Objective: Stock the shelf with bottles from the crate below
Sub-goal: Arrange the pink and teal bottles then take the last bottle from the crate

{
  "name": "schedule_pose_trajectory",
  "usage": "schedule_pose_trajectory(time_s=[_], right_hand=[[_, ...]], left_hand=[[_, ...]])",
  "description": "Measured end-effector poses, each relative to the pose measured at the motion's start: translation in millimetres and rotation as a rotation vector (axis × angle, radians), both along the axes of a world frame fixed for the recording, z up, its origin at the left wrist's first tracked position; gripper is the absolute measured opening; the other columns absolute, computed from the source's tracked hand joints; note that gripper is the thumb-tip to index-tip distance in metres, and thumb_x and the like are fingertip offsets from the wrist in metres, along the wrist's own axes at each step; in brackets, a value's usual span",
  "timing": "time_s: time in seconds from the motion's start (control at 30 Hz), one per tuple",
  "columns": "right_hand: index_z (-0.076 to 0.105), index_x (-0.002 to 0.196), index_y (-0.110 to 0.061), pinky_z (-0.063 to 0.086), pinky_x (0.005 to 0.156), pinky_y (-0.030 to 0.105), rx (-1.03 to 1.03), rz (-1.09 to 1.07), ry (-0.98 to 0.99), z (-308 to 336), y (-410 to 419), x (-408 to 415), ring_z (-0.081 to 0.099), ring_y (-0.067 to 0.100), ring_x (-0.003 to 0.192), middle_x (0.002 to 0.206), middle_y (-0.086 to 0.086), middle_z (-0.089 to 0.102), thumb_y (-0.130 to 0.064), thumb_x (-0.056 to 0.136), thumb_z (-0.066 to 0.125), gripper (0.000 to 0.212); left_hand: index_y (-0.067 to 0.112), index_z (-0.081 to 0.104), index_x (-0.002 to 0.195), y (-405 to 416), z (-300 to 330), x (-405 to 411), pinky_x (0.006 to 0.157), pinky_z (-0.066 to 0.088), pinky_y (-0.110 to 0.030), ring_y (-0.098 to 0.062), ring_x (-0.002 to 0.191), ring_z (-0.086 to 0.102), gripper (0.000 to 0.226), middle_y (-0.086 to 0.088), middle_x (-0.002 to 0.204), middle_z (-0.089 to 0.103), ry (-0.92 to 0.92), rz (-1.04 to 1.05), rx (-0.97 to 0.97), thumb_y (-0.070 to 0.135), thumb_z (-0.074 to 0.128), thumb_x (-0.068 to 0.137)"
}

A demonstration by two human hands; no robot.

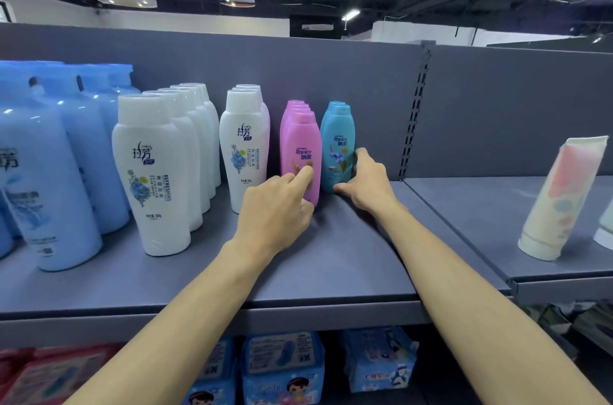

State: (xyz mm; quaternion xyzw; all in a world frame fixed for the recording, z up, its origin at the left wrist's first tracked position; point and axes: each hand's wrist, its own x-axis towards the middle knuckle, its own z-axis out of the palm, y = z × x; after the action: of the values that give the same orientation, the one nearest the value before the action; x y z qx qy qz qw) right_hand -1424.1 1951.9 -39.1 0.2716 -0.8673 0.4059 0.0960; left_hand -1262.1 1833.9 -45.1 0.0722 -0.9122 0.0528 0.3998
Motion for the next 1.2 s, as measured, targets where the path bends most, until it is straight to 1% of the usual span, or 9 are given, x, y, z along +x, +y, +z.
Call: schedule_pose_trajectory(time_s=[0.1,0.27,0.37,0.47,0.67,0.77,0.87,1.0,1.2], right_hand=[[0.046,0.115,-0.016,0.056,0.087,0.044,-0.024,0.006,-0.011,0,3,-2,0.068,0.028,0.089,0.106,0.007,0.065,-0.014,0.071,0.082,0.057],[0.044,0.116,-0.015,0.055,0.087,0.046,-0.008,0.011,0.014,-3,3,3,0.066,0.029,0.091,0.106,0.008,0.065,-0.012,0.077,0.078,0.052],[0.042,0.118,-0.015,0.054,0.087,0.047,-0.001,-0.002,0.029,-4,5,7,0.066,0.03,0.092,0.109,0.008,0.065,-0.016,0.076,0.078,0.055],[0.042,0.12,-0.017,0.055,0.085,0.045,-0.022,-0.025,0.055,-2,10,13,0.065,0.027,0.091,0.11,0.006,0.064,-0.022,0.073,0.08,0.06],[0.049,0.121,-0.014,0.054,0.083,0.036,-0.11,-0.016,0.168,-3,33,50,0.065,0.016,0.075,0.105,0.001,0.061,-0.019,0.083,0.075,0.046],[0.052,0.116,-0.018,0.054,0.081,0.034,-0.111,0.046,0.207,-7,49,76,0.063,0.009,0.069,0.098,-0.004,0.065,-0.019,0.085,0.07,0.036],[0.052,0.118,-0.022,0.055,0.08,0.035,-0.047,0.116,0.245,-9,64,99,0.061,0.006,0.067,0.09,-0.009,0.065,-0.02,0.087,0.066,0.034],[0.05,0.118,-0.024,0.054,0.079,0.036,0.07,0.156,0.241,-3,78,120,0.062,0.009,0.072,0.096,-0.009,0.063,-0.022,0.088,0.064,0.033],[0.048,0.122,-0.024,0.053,0.081,0.038,0.18,0.128,0.247,9,96,134,0.061,0.018,0.08,0.101,-0.006,0.064,-0.026,0.088,0.063,0.037]], left_hand=[[0.02,0.051,0.117,0,0,0,0.048,0.03,-0.029,-0.024,0.072,0.058,0.037,0.003,0.08,0.06,-0.004,0.007,-0.006,0.022,0.046,0.08],[0.02,0.048,0.117,3,0,1,0.05,0.035,-0.031,-0.024,0.076,0.057,0.036,0.003,0.082,0.06,-0.024,0.0,0.025,0.021,0.044,0.081],[0.02,0.046,0.117,3,-1,0,0.051,0.036,-0.032,-0.025,0.078,0.057,0.036,0.003,0.083,0.059,-0.045,-0.01,0.028,0.021,0.044,0.081],[0.021,0.045,0.116,-1,-1,0,0.054,0.043,-0.035,-0.024,0.081,0.059,0.036,0.004,0.089,0.063,-0.053,-0.022,0.072,0.021,0.044,0.08],[0.02,0.04,0.117,-2,-1,0,0.058,0.047,-0.037,-0.026,0.083,0.061,0.038,0.003,0.098,0.064,-0.076,-0.041,0.106,0.021,0.046,0.079],[0.017,0.042,0.122,2,-1,1,0.052,0.039,-0.033,-0.028,0.082,0.062,0.041,0.0,0.097,0.064,-0.055,-0.012,0.017,0.021,0.046,0.082],[0.013,0.048,0.125,10,3,7,0.049,0.028,-0.031,-0.031,0.076,0.061,0.043,-0.006,0.089,0.064,-0.038,0.036,-0.079,0.021,0.049,0.083],[0.008,0.056,0.114,15,9,24,0.047,0.027,-0.028,-0.032,0.063,0.06,0.041,-0.008,0.076,0.063,-0.008,0.061,-0.067,0.017,0.056,0.075],[0.01,0.051,0.101,24,12,58,0.046,0.027,-0.028,-0.031,0.059,0.056,0.026,-0.005,0.071,0.059,-0.003,0.021,-0.135,0.019,0.055,0.076]])
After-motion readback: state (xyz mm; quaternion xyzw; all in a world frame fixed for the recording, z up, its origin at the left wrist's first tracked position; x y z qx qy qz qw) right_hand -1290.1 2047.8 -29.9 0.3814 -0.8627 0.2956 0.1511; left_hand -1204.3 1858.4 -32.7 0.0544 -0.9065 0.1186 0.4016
